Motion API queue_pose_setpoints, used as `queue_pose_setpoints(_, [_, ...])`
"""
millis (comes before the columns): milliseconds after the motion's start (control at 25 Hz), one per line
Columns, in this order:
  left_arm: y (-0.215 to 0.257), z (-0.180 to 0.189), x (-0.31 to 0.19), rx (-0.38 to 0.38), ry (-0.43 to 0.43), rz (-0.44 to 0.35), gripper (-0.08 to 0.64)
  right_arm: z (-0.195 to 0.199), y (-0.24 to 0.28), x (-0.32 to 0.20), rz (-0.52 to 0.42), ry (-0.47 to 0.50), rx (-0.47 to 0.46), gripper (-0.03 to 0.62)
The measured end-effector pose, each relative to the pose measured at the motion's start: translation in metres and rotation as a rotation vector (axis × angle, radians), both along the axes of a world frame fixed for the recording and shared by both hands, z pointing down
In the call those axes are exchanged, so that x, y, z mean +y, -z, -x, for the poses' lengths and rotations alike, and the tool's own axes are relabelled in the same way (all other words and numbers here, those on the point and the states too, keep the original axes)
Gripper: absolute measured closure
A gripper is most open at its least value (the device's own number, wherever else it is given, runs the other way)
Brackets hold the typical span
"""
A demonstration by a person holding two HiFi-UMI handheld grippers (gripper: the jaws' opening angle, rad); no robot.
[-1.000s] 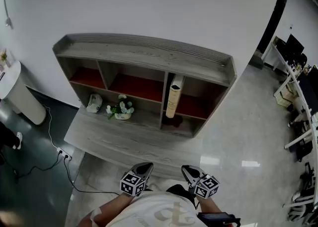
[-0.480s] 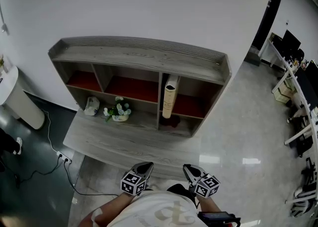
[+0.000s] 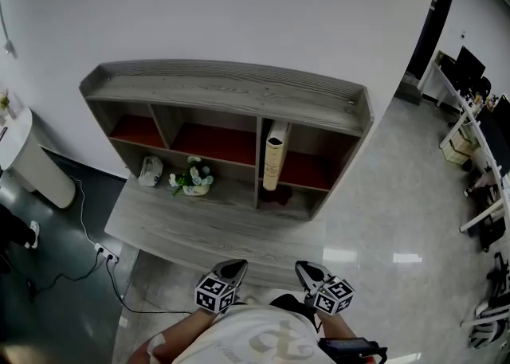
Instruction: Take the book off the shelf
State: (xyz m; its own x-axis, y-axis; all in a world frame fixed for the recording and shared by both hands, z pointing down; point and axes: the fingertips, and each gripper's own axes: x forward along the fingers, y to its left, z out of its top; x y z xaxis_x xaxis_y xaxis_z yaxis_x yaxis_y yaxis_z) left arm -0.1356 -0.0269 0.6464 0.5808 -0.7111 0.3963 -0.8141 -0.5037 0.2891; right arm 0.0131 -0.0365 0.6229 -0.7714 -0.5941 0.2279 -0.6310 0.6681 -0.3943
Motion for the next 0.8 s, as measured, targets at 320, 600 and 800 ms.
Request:
queue_pose_setpoints(320, [0.0036,0.0041,-0.0049,-0.001,0.008,-0.015,0.554,0.0025,0.0011,-0.0062,0.001,-0.002,-0.006,0.589])
queue_pose_setpoints(600, [0.003,0.0048,-0.0057,0.006,0.009,-0.011,0.554,0.0029,0.001,-0.0074,0.004,0.0,-0.002,0.589])
queue_pose_setpoints(800, [0.0007,0.0033,-0.0061,0.01,0.013,0.0,0.554,0.0003,-0.0007,-0.0103,0.007,0.003,-0.003,0.589])
